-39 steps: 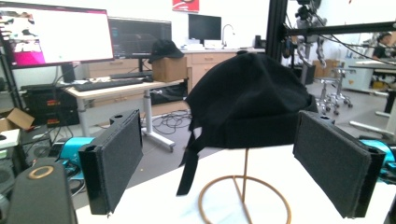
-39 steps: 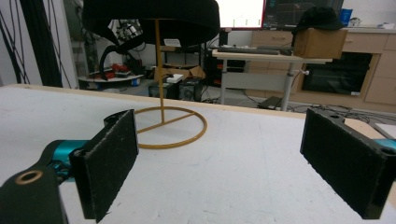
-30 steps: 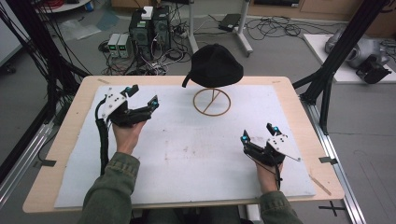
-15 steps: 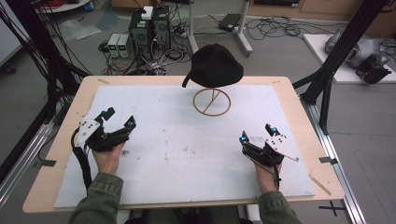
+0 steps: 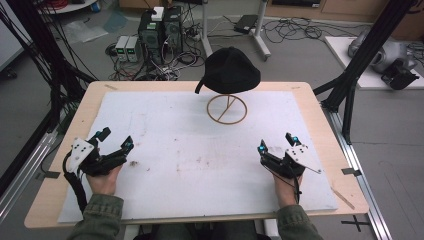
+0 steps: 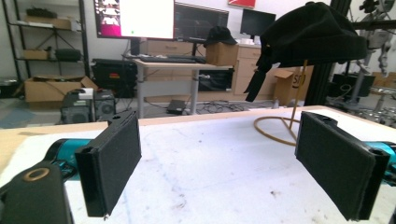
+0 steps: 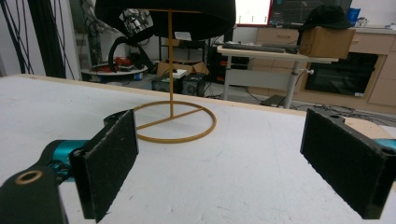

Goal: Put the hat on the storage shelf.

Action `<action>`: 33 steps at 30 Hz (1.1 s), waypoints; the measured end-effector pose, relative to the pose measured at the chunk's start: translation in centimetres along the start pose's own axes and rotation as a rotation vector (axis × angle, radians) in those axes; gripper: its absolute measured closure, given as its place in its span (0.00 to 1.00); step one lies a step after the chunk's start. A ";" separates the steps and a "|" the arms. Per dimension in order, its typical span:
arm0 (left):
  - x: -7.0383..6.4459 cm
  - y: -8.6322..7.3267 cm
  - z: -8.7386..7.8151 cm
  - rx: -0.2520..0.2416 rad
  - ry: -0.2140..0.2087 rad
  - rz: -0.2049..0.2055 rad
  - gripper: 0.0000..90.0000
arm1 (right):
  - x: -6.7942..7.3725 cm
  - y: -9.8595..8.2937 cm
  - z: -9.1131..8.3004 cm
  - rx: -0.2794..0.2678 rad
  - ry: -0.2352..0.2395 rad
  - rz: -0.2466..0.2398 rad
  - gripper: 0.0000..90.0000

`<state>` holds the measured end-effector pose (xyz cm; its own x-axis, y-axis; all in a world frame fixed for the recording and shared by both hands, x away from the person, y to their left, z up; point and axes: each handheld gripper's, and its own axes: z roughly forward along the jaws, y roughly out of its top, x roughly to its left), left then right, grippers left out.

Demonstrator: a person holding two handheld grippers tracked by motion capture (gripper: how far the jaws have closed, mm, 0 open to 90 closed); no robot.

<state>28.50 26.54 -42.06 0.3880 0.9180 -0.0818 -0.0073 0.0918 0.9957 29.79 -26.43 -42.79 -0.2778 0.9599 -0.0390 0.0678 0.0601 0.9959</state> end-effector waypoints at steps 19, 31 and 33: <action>1.2 -1.2 -3.0 0.021 0.082 0.011 0.16 | -1.7 -1.1 -1.1 0.016 -0.092 0.084 0.12; 1.6 -1.3 -3.1 0.018 0.092 -0.008 0.16 | -2.3 -1.3 -1.6 0.027 -0.099 0.096 0.12; 1.7 -1.3 -3.0 0.018 0.095 -0.015 0.16 | -2.2 -1.3 -1.5 0.028 -0.095 0.084 0.12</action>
<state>26.39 29.18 -43.68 0.2989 0.9491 -0.0997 0.0146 0.0999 0.9949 28.85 -29.05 -43.93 -0.1777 0.9834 0.0359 0.1140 -0.0157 0.9934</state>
